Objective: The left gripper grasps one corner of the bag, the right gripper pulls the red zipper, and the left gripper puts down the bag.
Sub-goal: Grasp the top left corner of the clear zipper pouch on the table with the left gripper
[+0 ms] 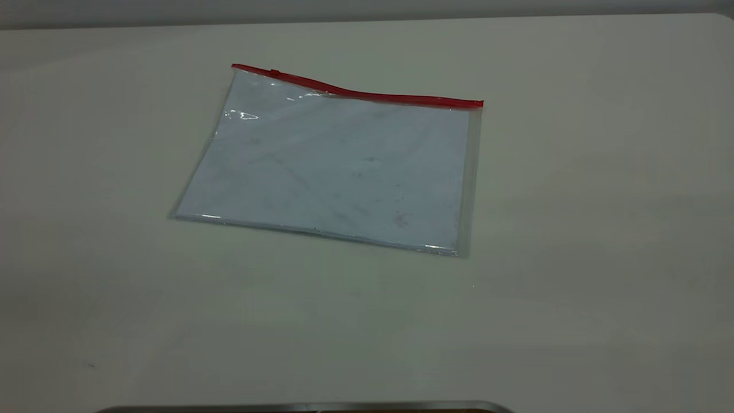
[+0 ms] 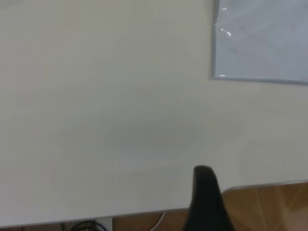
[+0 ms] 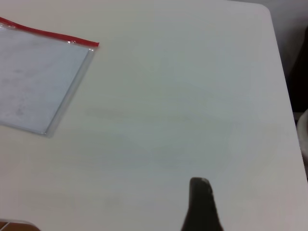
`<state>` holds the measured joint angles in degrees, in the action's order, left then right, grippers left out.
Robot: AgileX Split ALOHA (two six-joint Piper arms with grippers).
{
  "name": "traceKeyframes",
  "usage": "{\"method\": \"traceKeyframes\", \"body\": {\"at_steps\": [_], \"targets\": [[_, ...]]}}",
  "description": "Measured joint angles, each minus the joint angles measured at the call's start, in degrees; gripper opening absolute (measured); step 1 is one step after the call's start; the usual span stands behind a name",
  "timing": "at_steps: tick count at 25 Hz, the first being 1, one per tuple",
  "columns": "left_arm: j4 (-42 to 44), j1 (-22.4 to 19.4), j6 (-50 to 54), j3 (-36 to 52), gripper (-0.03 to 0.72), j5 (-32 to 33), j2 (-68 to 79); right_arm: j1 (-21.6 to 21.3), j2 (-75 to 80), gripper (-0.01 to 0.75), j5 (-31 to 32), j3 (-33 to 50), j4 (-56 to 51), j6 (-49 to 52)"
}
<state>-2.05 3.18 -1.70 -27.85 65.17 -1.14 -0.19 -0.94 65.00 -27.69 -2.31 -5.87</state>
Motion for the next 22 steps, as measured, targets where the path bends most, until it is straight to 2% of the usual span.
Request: {"method": "traceKeyframes", "body": {"at_steps": [18,22], "targets": [[-0.07,0.00,0.08,-0.31,0.590,-0.24,0.94,0.00,0.00,0.585,0.00,0.00,0.00,0.06],[-0.07,0.00,1.70,-5.02,0.590,-5.61,9.37,0.00,0.00,0.585,-0.92,-0.07,0.00,1.49]]}}
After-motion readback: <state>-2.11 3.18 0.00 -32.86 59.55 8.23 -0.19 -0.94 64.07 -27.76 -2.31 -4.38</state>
